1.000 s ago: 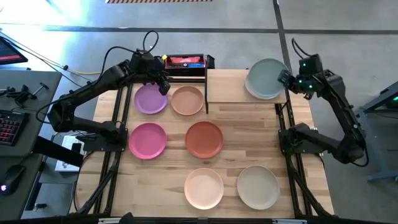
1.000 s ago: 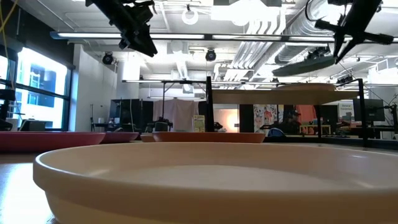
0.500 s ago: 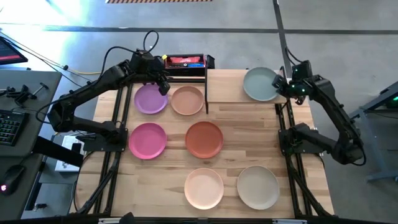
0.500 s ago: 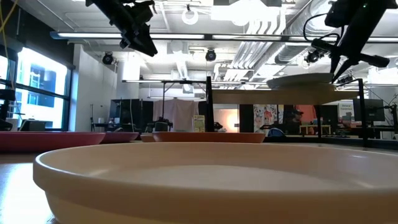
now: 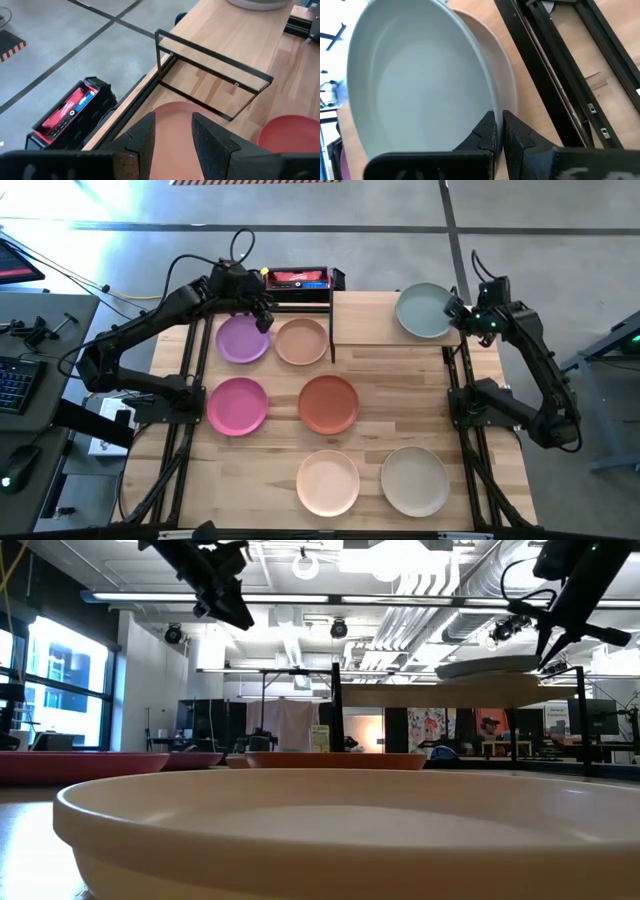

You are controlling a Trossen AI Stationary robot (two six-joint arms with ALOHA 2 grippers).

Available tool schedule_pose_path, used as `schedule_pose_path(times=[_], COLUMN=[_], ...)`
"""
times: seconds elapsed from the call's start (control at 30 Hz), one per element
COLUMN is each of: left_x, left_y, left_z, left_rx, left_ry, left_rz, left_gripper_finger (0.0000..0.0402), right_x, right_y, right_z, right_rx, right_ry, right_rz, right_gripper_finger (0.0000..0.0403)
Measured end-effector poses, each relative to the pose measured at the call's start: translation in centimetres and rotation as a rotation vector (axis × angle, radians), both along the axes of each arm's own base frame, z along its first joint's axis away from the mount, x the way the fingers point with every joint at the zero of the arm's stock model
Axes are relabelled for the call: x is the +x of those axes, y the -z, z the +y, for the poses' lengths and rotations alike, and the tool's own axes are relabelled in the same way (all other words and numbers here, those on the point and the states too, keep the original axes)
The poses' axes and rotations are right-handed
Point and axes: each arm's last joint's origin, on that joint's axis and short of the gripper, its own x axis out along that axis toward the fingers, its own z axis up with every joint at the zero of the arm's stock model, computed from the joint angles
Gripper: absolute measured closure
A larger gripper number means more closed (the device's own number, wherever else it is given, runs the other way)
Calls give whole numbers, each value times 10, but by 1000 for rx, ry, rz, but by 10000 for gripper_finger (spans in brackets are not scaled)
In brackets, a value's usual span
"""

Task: Place and stack plates onto a shelf
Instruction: Stack the light blue plate on top of the gray plate on the shelf

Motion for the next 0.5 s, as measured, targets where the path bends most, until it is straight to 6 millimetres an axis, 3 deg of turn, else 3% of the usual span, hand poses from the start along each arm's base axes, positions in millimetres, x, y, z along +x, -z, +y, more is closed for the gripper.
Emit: schedule_pose_path(times=[0.5], left_x=[0], left_y=[0], left_z=[0], left_rx=[1], left_ry=[0], left_rz=[-1], left_gripper_finger=[284], right_x=[2], right_y=[2], right_z=[-7], right_rx=[-4], right_ry=[-17], right_rz=[31], right_gripper_finger=[402])
